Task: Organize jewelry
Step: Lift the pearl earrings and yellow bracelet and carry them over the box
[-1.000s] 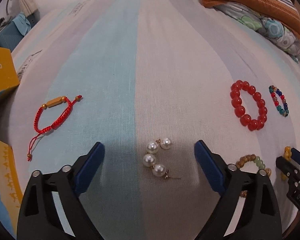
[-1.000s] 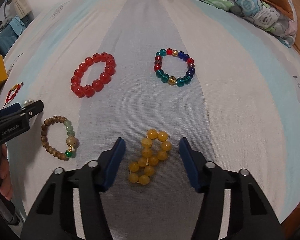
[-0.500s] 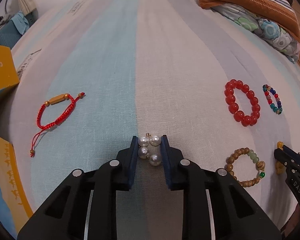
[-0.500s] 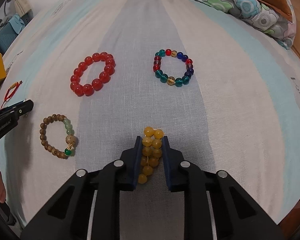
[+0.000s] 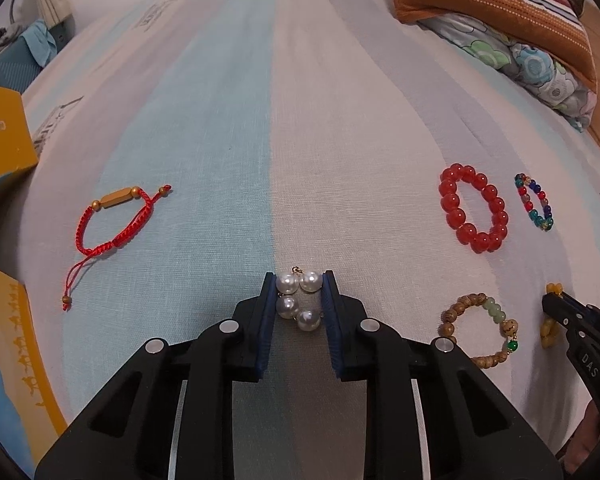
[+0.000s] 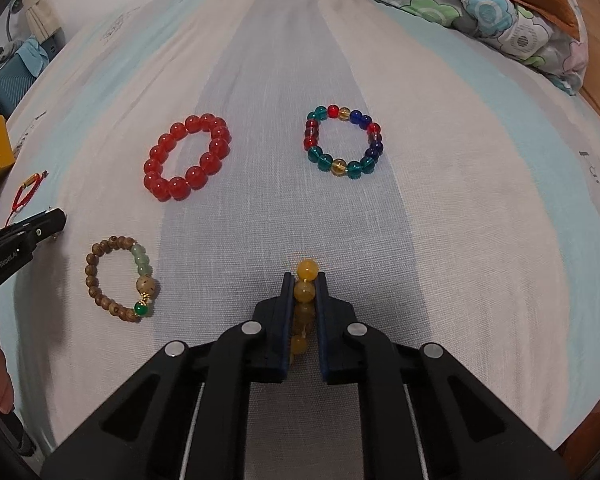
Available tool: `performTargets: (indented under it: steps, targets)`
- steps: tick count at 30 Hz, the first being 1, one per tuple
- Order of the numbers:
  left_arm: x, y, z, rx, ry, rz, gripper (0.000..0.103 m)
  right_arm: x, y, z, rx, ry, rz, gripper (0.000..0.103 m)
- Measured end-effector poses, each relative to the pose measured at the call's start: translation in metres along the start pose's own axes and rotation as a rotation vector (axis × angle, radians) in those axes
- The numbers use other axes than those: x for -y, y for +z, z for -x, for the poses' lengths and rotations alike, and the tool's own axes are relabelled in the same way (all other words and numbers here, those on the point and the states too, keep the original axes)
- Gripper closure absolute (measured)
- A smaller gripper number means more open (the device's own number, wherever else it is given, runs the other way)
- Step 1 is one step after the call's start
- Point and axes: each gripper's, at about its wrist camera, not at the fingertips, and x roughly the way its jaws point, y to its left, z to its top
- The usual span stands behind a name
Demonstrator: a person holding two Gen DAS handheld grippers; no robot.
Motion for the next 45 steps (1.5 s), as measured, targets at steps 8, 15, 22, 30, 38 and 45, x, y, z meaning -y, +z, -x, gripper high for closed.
performTargets:
  steps: [8, 15, 22, 30, 38, 45]
  targets:
    - [-0.002, 0.000, 0.009, 0.013, -0.015, -0.006, 0.081, -0.001, 0.000, 0.006, 0.025, 0.003, 0.006, 0.094]
    - [-0.003, -0.003, 0.016, 0.022, -0.019, -0.016, 0.081, -0.004, 0.000, 0.012, 0.050, 0.010, 0.010, 0.094]
    - [-0.002, -0.005, 0.028, 0.041, -0.023, -0.023, 0.081, -0.005, 0.000, 0.017, 0.073, 0.023, 0.007, 0.094]
    - [0.000, -0.006, 0.038, 0.060, -0.031, -0.031, 0.081, -0.005, -0.001, 0.023, 0.093, 0.036, 0.004, 0.094]
    - [0.002, -0.006, 0.053, 0.090, -0.032, -0.037, 0.081, -0.002, 0.000, 0.036, 0.152, 0.054, -0.010, 0.094]
    - [0.004, -0.007, 0.064, 0.111, -0.040, -0.047, 0.081, 0.000, 0.001, 0.046, 0.188, 0.065, -0.021, 0.094]
